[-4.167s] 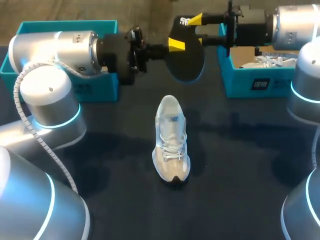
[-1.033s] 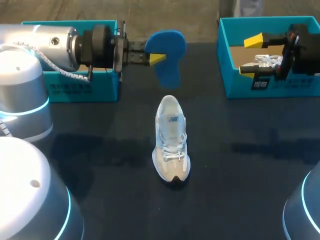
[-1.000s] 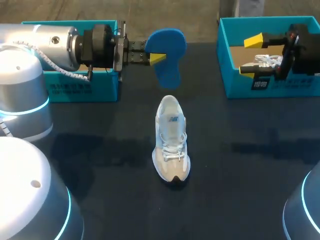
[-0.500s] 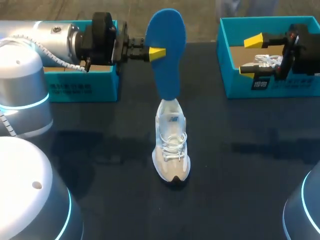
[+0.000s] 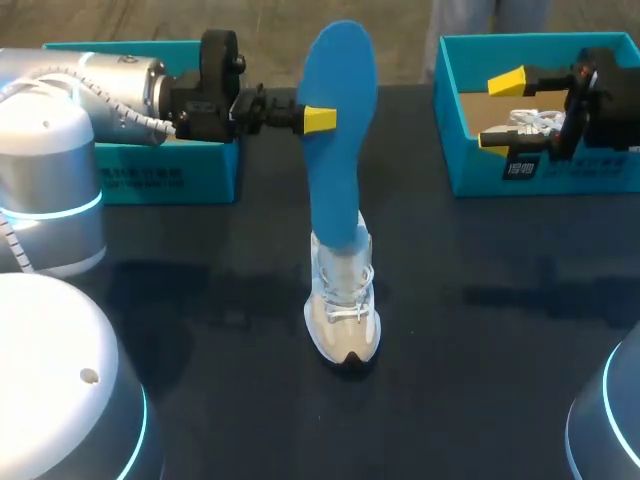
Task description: Take the shoe out of the shoebox, open the shoe tongue, remove and reinsert the insole, then place the shoe into the shoebox
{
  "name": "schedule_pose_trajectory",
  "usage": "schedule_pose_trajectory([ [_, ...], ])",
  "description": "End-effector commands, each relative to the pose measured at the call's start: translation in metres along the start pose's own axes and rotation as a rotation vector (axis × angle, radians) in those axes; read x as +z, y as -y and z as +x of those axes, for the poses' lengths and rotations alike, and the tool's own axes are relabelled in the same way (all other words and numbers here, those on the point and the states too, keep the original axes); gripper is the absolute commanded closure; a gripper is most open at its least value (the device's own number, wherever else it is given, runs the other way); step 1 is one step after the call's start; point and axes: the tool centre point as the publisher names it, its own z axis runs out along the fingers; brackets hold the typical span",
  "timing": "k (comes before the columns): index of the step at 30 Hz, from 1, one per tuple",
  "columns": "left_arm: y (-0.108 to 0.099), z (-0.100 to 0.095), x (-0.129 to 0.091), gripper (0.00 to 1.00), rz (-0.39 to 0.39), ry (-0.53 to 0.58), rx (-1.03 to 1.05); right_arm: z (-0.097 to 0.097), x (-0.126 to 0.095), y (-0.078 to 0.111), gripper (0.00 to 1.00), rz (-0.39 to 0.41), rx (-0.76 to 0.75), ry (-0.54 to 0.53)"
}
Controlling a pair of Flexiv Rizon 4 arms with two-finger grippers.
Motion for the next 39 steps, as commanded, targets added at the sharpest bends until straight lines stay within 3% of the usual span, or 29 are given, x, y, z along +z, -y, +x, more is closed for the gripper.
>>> schedule_pose_trajectory([
  [1,0.001,-0.005,-0.002,1.0,-0.091,-0.054,-0.291,0.0,0.001,0.0,0.0,0.0,0.001,0.002],
  [14,0.001,-0.005,-0.002,1.0,-0.091,-0.054,-0.291,0.0,0.001,0.0,0.0,0.0,0.001,0.002],
  [21,0.005,-0.012,0.0,1.0,0.025,0.029,-0.488,0.0,0.001,0.0,0.0,0.0,0.001,0.002],
  [27,0.004,-0.019,0.005,1.0,0.092,-0.016,-0.691,0.0,0.001,0.0,0.0,0.0,0.001,0.002],
  [39,-0.002,-0.024,0.003,1.0,0.143,-0.024,-0.908,0.0,0.001,0.0,0.0,0.0,0.001,0.002],
])
